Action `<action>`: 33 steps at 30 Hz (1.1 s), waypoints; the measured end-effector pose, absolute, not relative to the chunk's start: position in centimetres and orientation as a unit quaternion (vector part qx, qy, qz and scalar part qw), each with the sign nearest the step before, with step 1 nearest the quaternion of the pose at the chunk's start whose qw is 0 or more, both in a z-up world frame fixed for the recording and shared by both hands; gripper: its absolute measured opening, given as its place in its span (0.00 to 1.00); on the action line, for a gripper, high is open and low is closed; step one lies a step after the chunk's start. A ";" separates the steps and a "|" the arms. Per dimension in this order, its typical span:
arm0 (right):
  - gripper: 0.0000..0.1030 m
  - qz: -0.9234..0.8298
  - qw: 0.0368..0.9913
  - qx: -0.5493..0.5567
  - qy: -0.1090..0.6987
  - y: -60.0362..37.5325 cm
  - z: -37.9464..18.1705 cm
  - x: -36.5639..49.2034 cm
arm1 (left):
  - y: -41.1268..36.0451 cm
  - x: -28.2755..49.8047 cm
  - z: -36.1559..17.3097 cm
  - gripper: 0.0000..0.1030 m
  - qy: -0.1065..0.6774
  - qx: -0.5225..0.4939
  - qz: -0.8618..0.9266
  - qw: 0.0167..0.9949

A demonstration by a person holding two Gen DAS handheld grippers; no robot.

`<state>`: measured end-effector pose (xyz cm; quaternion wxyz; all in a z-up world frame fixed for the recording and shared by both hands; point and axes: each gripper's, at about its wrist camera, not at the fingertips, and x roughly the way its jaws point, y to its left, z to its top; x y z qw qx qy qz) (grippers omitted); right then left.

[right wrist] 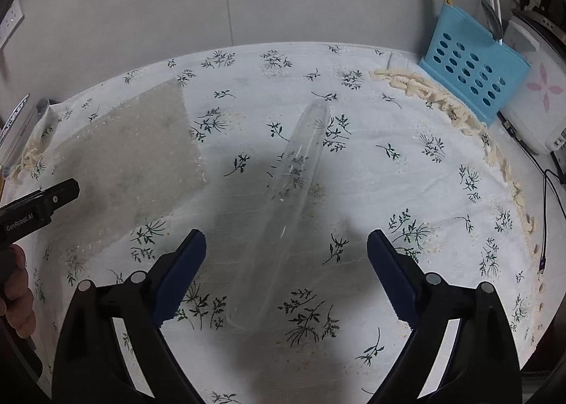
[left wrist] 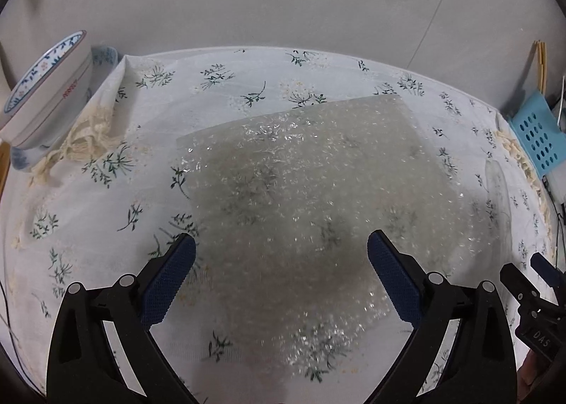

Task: Collect trash
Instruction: 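Grasp the bubble wrap with the left tool while the right tool grasps the clear tube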

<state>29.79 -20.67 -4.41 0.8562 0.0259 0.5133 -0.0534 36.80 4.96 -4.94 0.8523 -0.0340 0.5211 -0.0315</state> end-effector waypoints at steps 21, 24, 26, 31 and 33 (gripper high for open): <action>0.23 -0.077 0.836 0.054 0.540 -21.8 -5.5 31.0 | 0.8 38.2 -5.4 0.49 0.550 0.037 -0.024 0.834; 0.23 -0.079 0.836 0.056 0.540 -21.7 -5.5 30.9 | -0.3 38.4 -5.2 0.36 0.552 0.054 -0.025 0.832; 0.23 -0.080 0.836 0.060 0.539 -21.9 -5.5 30.9 | -0.9 38.5 -5.1 0.29 0.552 0.063 -0.025 0.831; 0.23 -0.079 0.837 0.059 0.538 -22.0 -5.5 30.9 | -1.3 38.4 -5.0 0.17 0.546 0.062 -0.023 0.835; 0.23 -0.079 0.838 0.058 0.537 -21.9 -5.5 30.9 | -0.4 37.9 -4.7 0.15 0.545 0.057 -0.023 0.836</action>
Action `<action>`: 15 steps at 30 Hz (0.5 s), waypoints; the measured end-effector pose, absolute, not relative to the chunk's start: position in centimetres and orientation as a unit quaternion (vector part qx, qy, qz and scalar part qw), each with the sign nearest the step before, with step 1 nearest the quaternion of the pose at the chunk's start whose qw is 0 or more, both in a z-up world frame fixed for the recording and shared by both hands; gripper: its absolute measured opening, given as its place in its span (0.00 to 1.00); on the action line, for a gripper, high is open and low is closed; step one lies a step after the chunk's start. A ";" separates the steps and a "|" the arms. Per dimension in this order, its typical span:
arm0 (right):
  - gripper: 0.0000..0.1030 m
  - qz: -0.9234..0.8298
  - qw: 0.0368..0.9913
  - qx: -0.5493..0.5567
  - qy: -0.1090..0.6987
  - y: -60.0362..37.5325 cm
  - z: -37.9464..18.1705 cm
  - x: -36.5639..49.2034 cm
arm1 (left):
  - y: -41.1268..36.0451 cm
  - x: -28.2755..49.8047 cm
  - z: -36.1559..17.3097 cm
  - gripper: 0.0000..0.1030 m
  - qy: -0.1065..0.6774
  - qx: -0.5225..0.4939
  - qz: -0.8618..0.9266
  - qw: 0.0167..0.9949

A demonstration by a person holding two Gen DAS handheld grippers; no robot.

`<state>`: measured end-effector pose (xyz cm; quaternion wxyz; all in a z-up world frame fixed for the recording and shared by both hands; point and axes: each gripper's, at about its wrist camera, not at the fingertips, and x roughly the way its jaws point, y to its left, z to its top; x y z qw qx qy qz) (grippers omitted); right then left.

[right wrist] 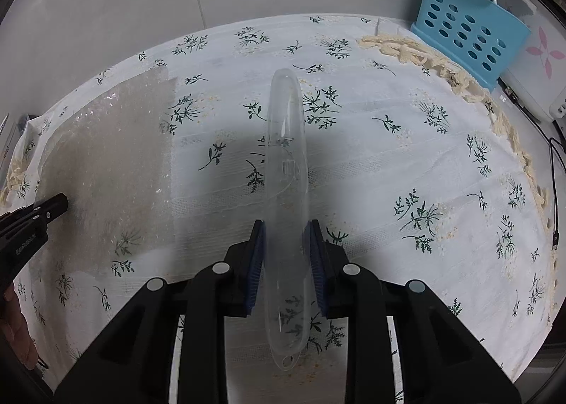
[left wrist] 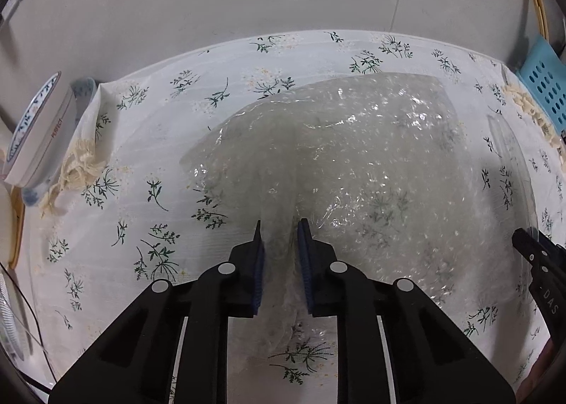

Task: Collect trash
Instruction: 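Grasp the bubble wrap with the left tool while the right tool grasps the clear tube, then lift the bubble wrap and clear tube off the cloth with both tools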

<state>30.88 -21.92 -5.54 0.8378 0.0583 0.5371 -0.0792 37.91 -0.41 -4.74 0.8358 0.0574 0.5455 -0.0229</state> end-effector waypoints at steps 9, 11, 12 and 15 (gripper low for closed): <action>0.23 -0.075 0.844 0.071 0.527 -22.3 -4.8 29.9 | 1.2 36.2 -3.5 0.14 0.533 0.041 -0.023 0.845; 0.23 -0.076 0.847 0.067 0.522 -22.4 -4.3 29.5 | 1.7 36.1 -3.3 0.14 0.533 0.035 -0.025 0.845; 0.23 -0.075 0.849 0.068 0.519 -22.5 -4.1 29.4 | 1.8 35.9 -3.1 0.14 0.532 0.033 -0.025 0.846; 0.23 -0.073 0.853 0.067 0.512 -22.6 -3.4 29.0 | 2.2 35.3 -2.6 0.14 0.533 0.021 -0.028 0.846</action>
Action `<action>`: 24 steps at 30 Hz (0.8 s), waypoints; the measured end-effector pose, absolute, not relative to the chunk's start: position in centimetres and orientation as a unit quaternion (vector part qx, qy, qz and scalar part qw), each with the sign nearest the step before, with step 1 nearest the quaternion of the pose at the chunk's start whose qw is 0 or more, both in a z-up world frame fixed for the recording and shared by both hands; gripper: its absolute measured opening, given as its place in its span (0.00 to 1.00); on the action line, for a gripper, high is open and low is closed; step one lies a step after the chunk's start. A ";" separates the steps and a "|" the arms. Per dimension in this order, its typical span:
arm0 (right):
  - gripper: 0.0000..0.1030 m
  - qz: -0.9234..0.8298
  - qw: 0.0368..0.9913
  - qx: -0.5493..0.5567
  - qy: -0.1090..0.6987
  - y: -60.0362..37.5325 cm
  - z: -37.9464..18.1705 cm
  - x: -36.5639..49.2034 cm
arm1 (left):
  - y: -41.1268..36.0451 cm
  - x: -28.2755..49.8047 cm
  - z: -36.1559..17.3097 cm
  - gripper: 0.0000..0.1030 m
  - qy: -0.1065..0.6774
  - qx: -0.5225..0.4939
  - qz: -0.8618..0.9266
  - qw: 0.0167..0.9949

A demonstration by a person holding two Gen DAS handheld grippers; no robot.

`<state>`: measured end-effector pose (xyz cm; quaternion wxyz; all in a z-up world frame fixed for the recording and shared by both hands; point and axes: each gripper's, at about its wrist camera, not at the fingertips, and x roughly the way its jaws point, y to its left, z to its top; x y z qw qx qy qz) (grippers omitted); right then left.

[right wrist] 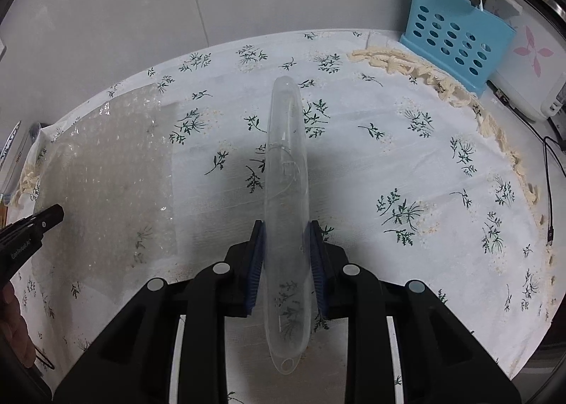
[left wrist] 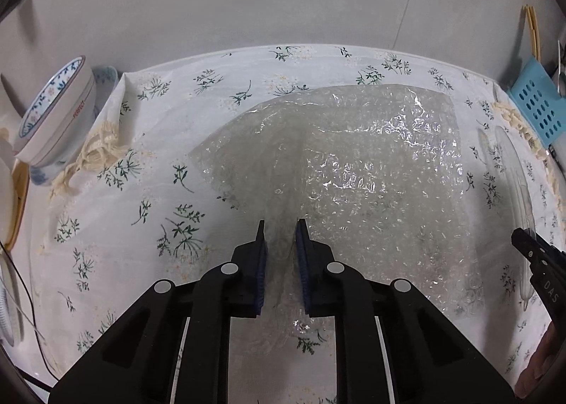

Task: Collect trash
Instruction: 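Lift the bubble wrap and clear tube off the cloth with both tools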

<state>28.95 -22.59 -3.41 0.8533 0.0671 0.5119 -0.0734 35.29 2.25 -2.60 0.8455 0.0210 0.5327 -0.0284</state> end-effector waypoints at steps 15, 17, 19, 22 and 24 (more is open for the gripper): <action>0.23 -0.072 0.871 0.059 0.482 -22.5 0.2 25.3 | 3.0 31.8 0.1 0.14 0.521 0.015 -0.038 0.853; 0.23 -0.069 0.874 0.060 0.478 -22.5 0.7 24.6 | 3.0 31.0 0.3 0.14 0.522 0.013 -0.037 0.852; 0.23 -0.065 0.876 0.060 0.475 -22.4 1.2 23.8 | 2.9 30.1 0.6 0.14 0.523 0.012 -0.039 0.851; 0.23 -0.060 0.879 0.055 0.471 -22.2 1.7 22.7 | 2.5 28.7 1.0 0.14 0.521 0.015 -0.040 0.852; 0.23 -0.054 0.880 0.055 0.469 -22.2 2.1 21.8 | 2.4 27.7 1.1 0.14 0.522 0.013 -0.039 0.852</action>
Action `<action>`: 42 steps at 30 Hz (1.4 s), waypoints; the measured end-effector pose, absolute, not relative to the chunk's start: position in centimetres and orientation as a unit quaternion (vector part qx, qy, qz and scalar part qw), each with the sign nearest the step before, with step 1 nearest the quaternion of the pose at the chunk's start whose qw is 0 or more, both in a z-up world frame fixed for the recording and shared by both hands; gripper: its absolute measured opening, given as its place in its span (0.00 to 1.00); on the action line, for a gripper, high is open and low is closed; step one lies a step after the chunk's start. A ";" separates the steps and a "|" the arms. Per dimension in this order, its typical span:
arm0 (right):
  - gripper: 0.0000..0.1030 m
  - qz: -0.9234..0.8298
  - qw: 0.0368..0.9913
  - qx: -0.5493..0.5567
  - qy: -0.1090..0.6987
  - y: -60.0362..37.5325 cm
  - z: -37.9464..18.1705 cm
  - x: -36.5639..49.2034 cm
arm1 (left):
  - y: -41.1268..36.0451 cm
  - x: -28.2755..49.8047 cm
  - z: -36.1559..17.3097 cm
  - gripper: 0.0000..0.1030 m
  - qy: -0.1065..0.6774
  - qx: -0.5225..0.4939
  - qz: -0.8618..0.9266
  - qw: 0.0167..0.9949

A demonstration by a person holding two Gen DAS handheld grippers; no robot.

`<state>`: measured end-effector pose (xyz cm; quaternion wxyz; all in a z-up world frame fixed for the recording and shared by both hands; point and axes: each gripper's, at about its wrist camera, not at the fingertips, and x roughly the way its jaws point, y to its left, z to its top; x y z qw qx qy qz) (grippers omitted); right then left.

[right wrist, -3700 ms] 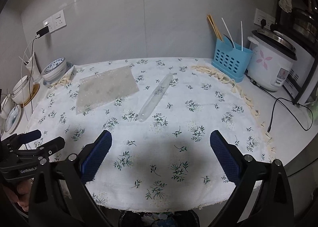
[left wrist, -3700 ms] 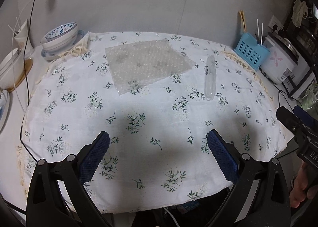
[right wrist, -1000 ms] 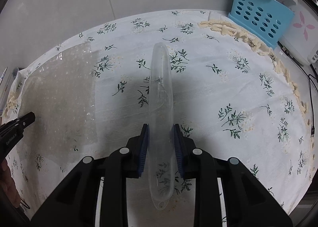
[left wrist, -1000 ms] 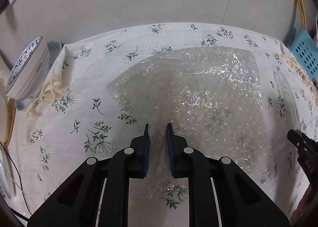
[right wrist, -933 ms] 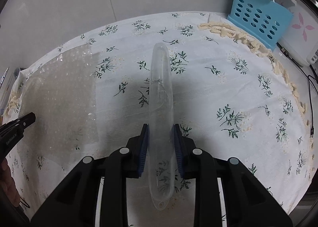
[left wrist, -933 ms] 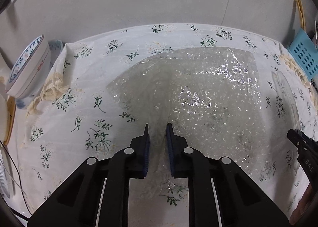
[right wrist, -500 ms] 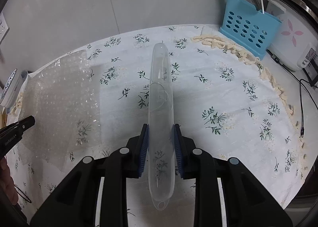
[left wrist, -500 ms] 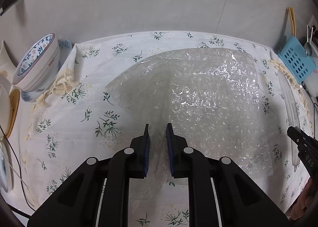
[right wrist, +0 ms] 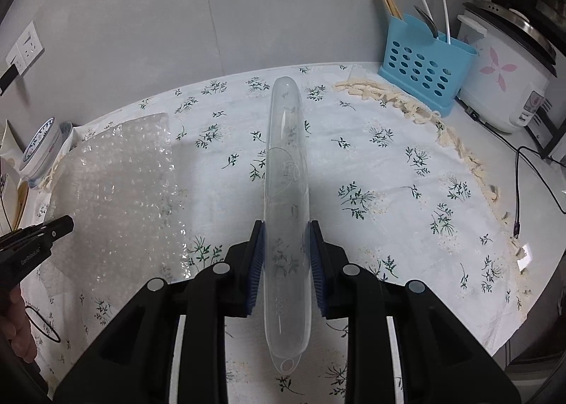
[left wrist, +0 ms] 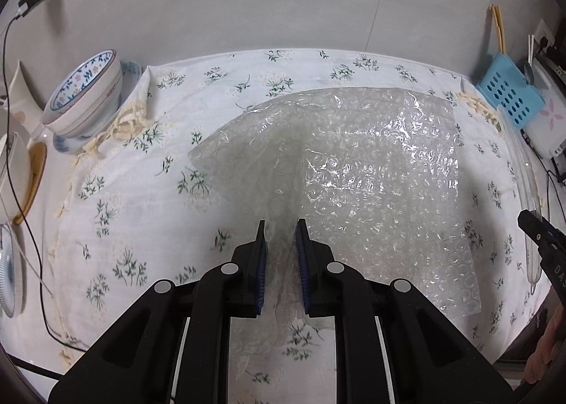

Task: Collect trash
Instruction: 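Lift the bubble wrap and clear tube off the cloth with both tools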

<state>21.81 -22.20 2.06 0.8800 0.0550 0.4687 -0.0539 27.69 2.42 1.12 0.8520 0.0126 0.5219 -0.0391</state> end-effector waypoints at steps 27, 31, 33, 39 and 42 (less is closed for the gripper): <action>0.23 -0.019 0.899 0.059 0.433 -23.9 5.8 12.1 | 1.5 17.4 4.4 0.14 0.510 -0.025 -0.041 0.859; 0.23 -0.015 0.901 0.054 0.430 -23.7 6.3 10.6 | 1.4 15.8 4.7 0.14 0.510 -0.026 -0.044 0.858; 0.23 -0.013 0.902 0.050 0.428 -23.6 6.4 9.7 | 1.3 15.0 4.7 0.14 0.513 -0.025 -0.046 0.857; 0.23 -0.010 0.903 0.041 0.427 -23.5 6.5 6.7 | 0.7 12.4 4.5 0.14 0.514 -0.023 -0.048 0.856; 0.23 -0.009 0.904 0.040 0.426 -23.7 6.6 5.2 | 0.3 11.1 4.6 0.14 0.514 -0.024 -0.053 0.856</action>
